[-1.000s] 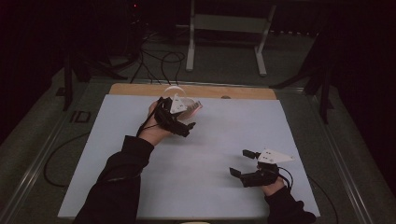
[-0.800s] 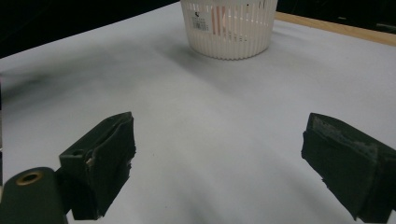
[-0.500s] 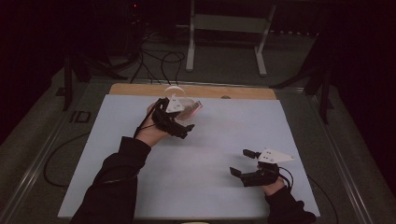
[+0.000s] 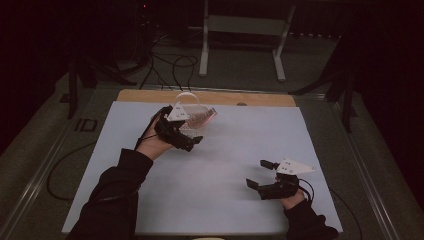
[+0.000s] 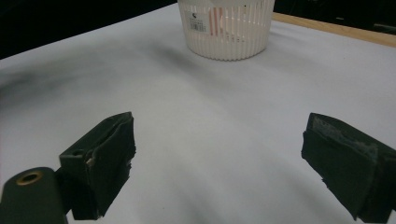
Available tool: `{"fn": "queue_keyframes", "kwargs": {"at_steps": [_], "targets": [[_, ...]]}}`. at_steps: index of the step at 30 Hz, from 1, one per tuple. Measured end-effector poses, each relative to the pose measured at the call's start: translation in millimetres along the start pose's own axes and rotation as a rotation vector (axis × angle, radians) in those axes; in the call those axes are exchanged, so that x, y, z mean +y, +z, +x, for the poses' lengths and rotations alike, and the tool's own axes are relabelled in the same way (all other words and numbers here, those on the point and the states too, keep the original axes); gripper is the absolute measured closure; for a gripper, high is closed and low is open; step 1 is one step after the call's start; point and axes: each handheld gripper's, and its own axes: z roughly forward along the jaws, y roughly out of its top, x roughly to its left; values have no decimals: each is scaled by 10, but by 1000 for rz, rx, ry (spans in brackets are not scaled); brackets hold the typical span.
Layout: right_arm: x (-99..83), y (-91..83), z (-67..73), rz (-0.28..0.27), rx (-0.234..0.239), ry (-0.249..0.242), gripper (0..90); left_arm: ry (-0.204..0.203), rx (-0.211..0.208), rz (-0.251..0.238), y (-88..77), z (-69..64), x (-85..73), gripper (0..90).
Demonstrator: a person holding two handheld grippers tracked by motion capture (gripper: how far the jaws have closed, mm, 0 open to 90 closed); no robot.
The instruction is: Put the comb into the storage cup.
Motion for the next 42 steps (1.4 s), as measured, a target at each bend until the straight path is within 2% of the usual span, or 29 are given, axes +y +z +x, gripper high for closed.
{"fn": "queue_keyframes", "kwargs": {"at_steps": [9,20,27,34,42], "targets": [[2,5,3,-2,2,4,93,-14,-23,-7,-122,-34,-103,2],[1,6,-1,-4,1,2,93,-38,-41,8,-227,-68,-333,2],[0,11,10,2,2,0,93,-50,-54,16,-285,-107,-525,2],[1,9,9,2,1,-6,93,-86,-52,14,-353,-119,-725,3],[2,13,11,1,3,-6,93,-107,-57,20,-412,-161,-919,2]]}}
